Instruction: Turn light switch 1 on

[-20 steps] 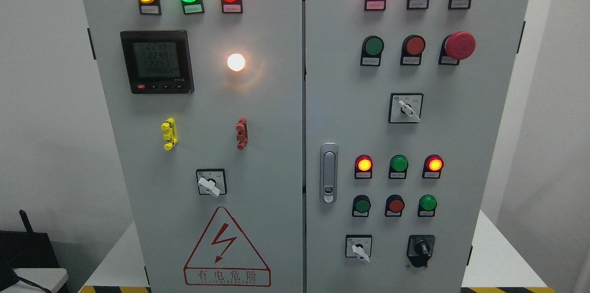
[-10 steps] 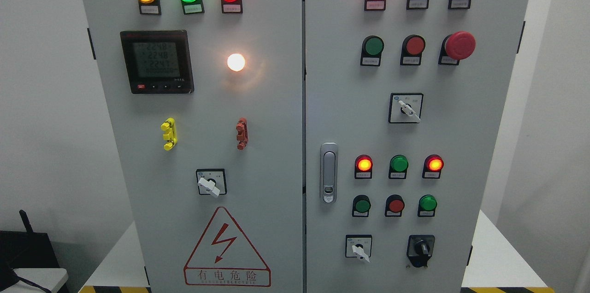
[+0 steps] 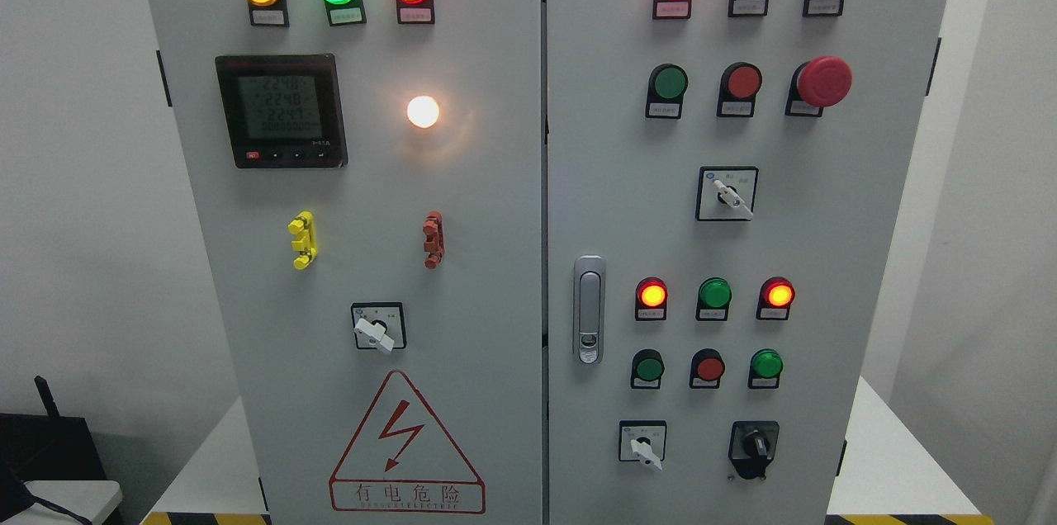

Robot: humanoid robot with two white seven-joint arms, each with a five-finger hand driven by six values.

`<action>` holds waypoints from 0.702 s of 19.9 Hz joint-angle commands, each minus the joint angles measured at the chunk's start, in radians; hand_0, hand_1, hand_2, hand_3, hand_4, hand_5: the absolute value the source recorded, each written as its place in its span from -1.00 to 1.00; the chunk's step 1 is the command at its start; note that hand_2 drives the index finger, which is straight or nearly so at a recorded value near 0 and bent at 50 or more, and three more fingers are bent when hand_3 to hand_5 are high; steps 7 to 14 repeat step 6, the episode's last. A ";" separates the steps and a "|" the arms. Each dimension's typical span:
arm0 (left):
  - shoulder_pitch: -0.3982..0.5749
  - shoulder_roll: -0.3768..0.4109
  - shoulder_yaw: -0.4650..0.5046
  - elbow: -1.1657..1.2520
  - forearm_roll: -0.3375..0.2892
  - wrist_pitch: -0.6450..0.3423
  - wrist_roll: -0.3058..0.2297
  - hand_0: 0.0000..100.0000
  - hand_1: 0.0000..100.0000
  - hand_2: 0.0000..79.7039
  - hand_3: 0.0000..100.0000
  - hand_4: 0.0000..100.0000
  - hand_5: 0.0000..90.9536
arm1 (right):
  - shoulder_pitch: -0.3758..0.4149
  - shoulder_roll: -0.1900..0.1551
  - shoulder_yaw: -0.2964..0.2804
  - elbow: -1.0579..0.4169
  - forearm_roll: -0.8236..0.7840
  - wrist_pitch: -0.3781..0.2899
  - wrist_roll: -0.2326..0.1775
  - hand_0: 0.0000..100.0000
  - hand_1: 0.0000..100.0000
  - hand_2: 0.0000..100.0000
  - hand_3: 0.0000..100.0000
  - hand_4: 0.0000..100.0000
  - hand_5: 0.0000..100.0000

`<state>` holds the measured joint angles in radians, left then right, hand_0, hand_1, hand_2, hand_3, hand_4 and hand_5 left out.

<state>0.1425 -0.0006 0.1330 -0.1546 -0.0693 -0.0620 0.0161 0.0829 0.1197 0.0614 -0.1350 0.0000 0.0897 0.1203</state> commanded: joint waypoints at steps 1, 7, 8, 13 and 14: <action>-0.008 -0.019 -0.072 0.069 0.003 -0.002 0.001 -0.03 -1.00 -1.00 -1.00 -0.97 -1.00 | 0.000 0.000 0.000 0.000 -0.017 0.001 -0.001 -0.76 -0.22 -1.00 -1.00 -1.00 -1.00; -0.006 -0.019 -0.061 0.070 0.009 -0.010 -0.002 -0.04 -1.00 -1.00 -1.00 -0.97 -1.00 | 0.000 0.000 0.000 0.000 -0.017 0.001 -0.001 -0.76 -0.22 -1.00 -1.00 -1.00 -1.00; -0.006 -0.019 -0.061 0.070 0.009 -0.010 -0.002 -0.04 -1.00 -1.00 -1.00 -0.97 -1.00 | 0.000 0.000 0.000 0.000 -0.017 0.001 -0.001 -0.76 -0.22 -1.00 -1.00 -1.00 -1.00; -0.006 -0.019 -0.061 0.070 0.009 -0.010 -0.002 -0.04 -1.00 -1.00 -1.00 -0.97 -1.00 | 0.000 0.000 0.000 0.000 -0.017 0.001 -0.001 -0.76 -0.22 -1.00 -1.00 -1.00 -1.00; -0.006 -0.019 -0.061 0.070 0.009 -0.010 -0.002 -0.04 -1.00 -1.00 -1.00 -0.97 -1.00 | 0.000 0.000 0.000 0.000 -0.017 0.001 -0.001 -0.76 -0.22 -1.00 -1.00 -1.00 -1.00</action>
